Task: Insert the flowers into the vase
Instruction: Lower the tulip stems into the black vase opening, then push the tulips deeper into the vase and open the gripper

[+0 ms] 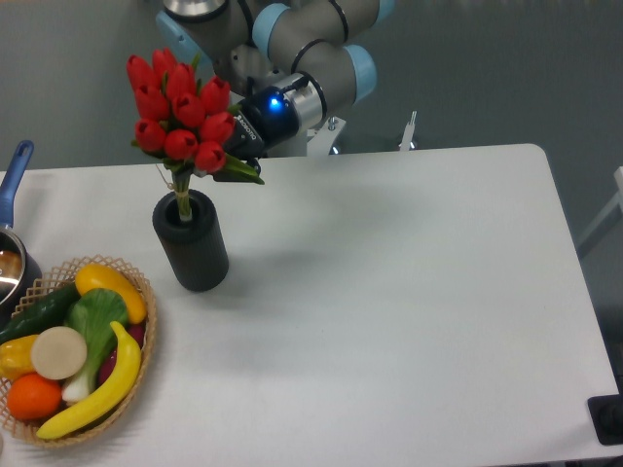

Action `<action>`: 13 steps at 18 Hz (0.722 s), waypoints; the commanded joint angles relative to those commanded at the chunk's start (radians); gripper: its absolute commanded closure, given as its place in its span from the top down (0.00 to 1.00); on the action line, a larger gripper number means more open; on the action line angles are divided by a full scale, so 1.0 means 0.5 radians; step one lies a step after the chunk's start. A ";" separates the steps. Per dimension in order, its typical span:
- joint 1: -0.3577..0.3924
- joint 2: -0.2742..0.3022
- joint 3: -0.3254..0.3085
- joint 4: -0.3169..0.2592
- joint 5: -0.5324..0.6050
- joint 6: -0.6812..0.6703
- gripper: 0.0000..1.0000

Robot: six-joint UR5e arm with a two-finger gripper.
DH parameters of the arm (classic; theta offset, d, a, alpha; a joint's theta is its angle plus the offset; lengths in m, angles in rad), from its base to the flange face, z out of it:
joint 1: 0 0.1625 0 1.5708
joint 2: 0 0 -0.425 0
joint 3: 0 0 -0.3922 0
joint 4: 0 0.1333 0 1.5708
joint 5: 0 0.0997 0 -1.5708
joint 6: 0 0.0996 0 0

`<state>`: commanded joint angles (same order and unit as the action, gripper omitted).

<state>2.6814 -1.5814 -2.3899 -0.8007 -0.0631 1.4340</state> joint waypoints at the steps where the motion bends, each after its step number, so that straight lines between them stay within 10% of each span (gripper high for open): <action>1: -0.006 -0.025 -0.012 0.000 0.031 0.040 0.11; 9: -0.025 -0.095 -0.110 0.000 0.200 0.190 0.28; 13: -0.025 -0.111 -0.132 0.000 0.206 0.267 0.65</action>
<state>2.6691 -1.6367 -2.4559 -0.8007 0.0399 1.5677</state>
